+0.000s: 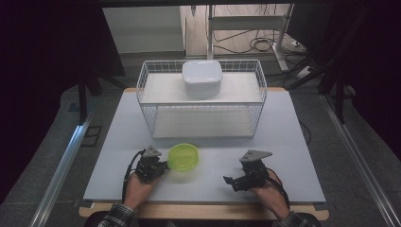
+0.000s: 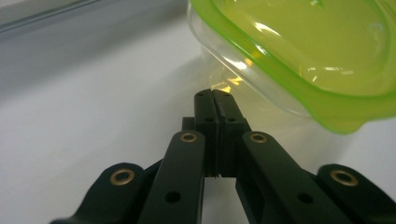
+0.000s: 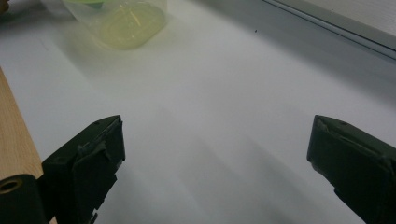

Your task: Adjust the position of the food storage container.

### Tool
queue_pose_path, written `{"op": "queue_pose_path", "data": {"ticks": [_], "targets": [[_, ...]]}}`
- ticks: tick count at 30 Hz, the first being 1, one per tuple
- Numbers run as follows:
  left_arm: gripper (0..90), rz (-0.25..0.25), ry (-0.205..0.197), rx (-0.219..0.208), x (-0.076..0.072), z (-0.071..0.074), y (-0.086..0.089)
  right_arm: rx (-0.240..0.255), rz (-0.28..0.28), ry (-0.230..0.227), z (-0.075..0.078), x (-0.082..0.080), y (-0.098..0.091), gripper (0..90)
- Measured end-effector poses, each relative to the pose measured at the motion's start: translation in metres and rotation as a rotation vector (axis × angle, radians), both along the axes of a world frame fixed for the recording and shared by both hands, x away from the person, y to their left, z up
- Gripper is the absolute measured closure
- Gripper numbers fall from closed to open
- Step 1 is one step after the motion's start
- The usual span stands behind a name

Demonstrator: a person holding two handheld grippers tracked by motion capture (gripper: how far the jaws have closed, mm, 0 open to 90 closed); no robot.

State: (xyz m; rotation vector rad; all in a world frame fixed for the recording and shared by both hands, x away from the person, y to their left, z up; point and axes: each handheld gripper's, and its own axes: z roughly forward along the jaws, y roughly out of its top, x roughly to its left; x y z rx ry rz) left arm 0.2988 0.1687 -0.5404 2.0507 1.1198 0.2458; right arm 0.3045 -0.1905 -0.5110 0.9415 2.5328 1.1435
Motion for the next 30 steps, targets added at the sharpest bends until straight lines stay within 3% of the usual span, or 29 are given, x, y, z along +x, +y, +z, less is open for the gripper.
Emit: {"op": "queue_pose_path", "data": {"ticks": [6, 12, 19, 24, 30], "targets": [[89.9, -0.037, -0.009, 0.011, -0.004, -0.001, -0.017, -0.004, 0.004, -0.002, 0.0, 0.0, 0.0, 4.5], [89.7, -0.068, -0.043, 0.054, -0.008, 0.0, -0.032, -0.004, 0.005, 0.001, 0.0, 0.0, 0.0, 4.5], [84.2, -0.066, -0.059, 0.071, -0.011, 0.003, -0.033, -0.005, 0.006, 0.006, 0.0, 0.0, 0.0, 4.4], [65.5, -0.003, -0.118, 0.079, -0.021, 0.014, -0.02, -0.002, 0.003, 0.006, 0.0, 0.0, -0.001, 4.4], [38.9, 0.007, -0.187, 0.079, -0.031, 0.025, -0.007, 0.002, 0.003, 0.006, 0.0, 0.0, -0.002, 4.4]]}}
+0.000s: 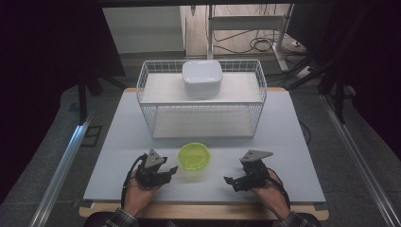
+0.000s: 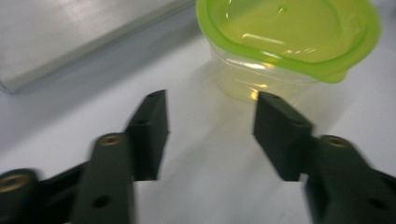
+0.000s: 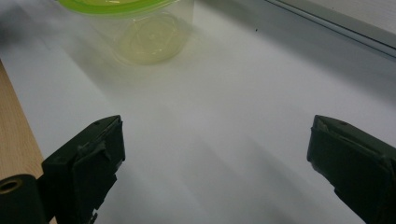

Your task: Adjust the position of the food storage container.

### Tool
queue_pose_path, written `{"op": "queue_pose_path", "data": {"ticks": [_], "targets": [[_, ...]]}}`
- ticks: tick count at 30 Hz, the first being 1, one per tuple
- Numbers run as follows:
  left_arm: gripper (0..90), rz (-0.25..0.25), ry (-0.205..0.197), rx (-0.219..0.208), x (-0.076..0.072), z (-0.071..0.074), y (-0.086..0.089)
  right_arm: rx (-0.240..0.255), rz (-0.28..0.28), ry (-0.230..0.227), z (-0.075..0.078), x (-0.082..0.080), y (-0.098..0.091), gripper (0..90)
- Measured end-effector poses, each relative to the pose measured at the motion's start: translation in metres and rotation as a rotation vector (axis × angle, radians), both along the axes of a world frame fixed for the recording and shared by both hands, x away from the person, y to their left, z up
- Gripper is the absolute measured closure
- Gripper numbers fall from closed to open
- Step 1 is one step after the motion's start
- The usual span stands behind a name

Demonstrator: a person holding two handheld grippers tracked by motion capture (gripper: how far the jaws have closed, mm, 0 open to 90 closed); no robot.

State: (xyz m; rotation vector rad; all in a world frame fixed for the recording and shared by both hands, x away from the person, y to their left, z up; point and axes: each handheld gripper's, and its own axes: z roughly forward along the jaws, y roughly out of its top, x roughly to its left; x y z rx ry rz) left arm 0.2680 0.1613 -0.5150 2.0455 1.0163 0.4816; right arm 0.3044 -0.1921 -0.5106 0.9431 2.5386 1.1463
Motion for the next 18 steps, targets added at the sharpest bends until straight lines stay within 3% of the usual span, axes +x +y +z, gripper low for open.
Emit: {"op": "queue_pose_path", "data": {"ticks": [7, 11, 18], "targets": [[15.6, -0.011, -0.027, 0.036, -0.008, 0.005, 0.005, 0.006, 0.002, 0.0, 0.001, 0.0, -0.001, 4.4], [10.3, -0.001, -0.025, 0.056, -0.013, 0.005, 0.008, 0.008, 0.002, -0.001, 0.001, 0.0, -0.002, 4.4], [6.6, 0.016, 0.012, 0.016, -0.022, 0.001, 0.019, 0.007, 0.004, -0.003, 0.001, 0.0, -0.002, 4.3]]}}
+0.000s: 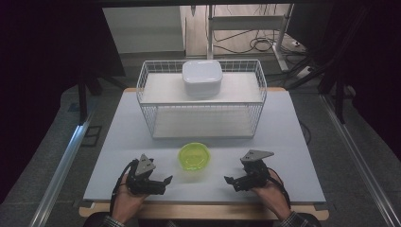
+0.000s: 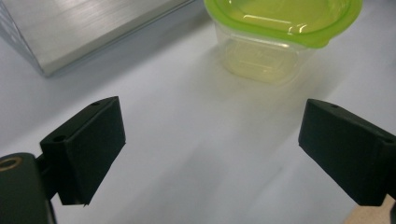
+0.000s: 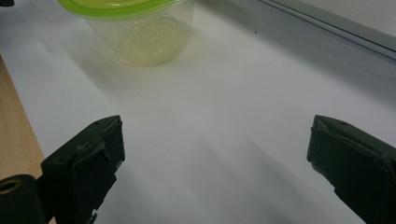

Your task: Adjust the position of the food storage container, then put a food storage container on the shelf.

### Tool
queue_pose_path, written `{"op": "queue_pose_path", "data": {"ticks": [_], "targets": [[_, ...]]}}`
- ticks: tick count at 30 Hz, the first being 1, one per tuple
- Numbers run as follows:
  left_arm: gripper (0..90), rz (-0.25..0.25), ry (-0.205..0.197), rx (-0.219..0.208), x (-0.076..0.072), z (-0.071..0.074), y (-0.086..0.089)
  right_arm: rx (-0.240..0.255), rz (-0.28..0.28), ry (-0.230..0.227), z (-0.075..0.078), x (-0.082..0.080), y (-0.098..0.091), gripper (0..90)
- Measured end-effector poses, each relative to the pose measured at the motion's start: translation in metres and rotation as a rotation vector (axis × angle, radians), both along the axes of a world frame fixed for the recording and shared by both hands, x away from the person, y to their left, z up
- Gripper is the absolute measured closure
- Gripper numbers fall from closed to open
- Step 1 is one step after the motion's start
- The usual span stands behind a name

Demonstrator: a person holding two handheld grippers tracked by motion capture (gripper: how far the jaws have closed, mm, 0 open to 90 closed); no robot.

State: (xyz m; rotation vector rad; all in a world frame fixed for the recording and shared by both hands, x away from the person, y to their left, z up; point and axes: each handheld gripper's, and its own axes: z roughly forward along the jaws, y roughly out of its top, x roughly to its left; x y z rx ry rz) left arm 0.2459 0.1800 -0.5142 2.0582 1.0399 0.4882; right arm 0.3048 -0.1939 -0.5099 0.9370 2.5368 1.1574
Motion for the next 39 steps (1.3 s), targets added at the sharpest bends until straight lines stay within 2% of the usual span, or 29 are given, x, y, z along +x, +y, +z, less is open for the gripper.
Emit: {"op": "queue_pose_path", "data": {"ticks": [6, 10, 14, 17, 21, 26, 33, 35, 39], "targets": [[5.2, 0.015, 0.02, -0.012, -0.003, -0.008, 0.007, -0.001, 0.001, 0.002, -0.001, 0.0, 0.0, 4.2], [3.8, 0.004, 0.001, -0.033, -0.004, -0.007, 0.008, -0.003, -0.001, 0.0, -0.001, 0.001, 0.0, 3.8], [2.9, -0.017, -0.01, -0.035, -0.004, -0.009, 0.008, -0.007, -0.006, -0.009, 0.0, 0.003, -0.002, 3.0], [2.5, -0.034, -0.012, -0.021, -0.003, -0.011, 0.007, 0.015, -0.01, 0.017, 0.0, 0.004, -0.003, 2.9], [2.3, -0.052, -0.018, -0.006, -0.004, -0.012, 0.004, 0.021, 0.003, 0.008, 0.002, 0.005, -0.001, 2.8], [2.2, -0.065, -0.025, 0.004, -0.004, -0.013, 0.003, 0.042, -0.017, 0.014, 0.008, 0.01, 0.003, 2.2], [2.1, -0.076, -0.027, 0.016, -0.003, -0.014, 0.003, 0.069, -0.02, 0.074, 0.014, 0.023, 0.01, 2.5], [2.2, -0.073, -0.017, 0.013, -0.003, -0.014, 0.003, 0.084, -0.027, 0.093, 0.016, 0.026, 0.013, 2.5], [2.4, -0.07, -0.011, 0.014, -0.003, -0.014, 0.004, 0.151, -0.029, 0.148, 0.022, 0.036, 0.018, 2.5]]}}
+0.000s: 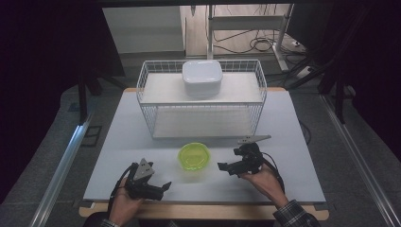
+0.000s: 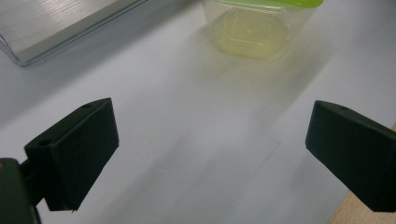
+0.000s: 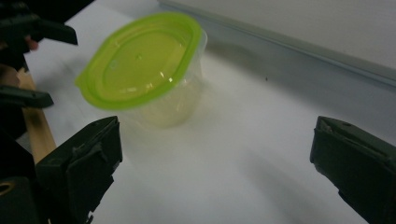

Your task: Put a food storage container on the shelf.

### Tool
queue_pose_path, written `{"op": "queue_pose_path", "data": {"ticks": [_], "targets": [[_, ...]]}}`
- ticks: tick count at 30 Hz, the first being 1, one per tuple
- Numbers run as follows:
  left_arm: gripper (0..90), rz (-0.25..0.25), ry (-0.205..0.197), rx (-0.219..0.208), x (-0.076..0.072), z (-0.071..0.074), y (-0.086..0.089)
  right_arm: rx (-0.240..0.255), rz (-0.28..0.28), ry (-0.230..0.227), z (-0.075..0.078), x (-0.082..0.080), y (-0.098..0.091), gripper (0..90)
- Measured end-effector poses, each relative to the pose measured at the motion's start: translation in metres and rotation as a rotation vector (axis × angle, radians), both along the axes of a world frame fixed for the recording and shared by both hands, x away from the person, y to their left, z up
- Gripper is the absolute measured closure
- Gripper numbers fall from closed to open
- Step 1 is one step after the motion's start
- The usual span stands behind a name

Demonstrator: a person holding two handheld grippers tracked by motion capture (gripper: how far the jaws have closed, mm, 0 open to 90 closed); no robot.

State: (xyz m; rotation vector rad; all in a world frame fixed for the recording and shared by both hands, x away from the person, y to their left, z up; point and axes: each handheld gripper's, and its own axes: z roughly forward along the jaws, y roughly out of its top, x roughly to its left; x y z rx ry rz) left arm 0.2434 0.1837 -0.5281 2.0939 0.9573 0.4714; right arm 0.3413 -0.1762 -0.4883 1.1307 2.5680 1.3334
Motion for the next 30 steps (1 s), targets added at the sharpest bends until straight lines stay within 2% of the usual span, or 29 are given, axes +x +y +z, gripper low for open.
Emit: {"op": "queue_pose_path", "data": {"ticks": [5, 11, 13, 17, 21, 26, 30], "targets": [[2.5, 0.003, 0.005, 0.018, 0.001, -0.001, 0.001, 0.009, 0.023, 0.033, 0.004, 0.014, 0.01, 5.9], [2.6, 0.007, 0.004, 0.016, 0.001, -0.001, 0.003, -0.014, 0.051, 0.082, 0.002, 0.029, 0.026, 21.9], [2.6, 0.006, 0.006, 0.016, 0.001, -0.001, 0.003, -0.017, 0.054, 0.083, 0.002, 0.032, 0.029, 28.3], [2.6, 0.004, 0.007, 0.019, 0.001, -0.001, 0.002, 0.009, 0.058, 0.119, 0.001, 0.041, 0.036, 39.2], [2.7, 0.001, 0.008, 0.022, 0.001, -0.001, 0.002, 0.051, 0.055, 0.196, -0.001, 0.052, 0.042, 47.1], [2.7, -0.003, 0.011, 0.024, 0.001, -0.002, 0.001, 0.076, 0.045, 0.258, -0.007, 0.061, 0.049, 56.7], [2.8, -0.01, 0.016, 0.026, 0.001, -0.002, 0.0, 0.11, 0.038, 0.328, -0.011, 0.066, 0.048, 66.6]]}}
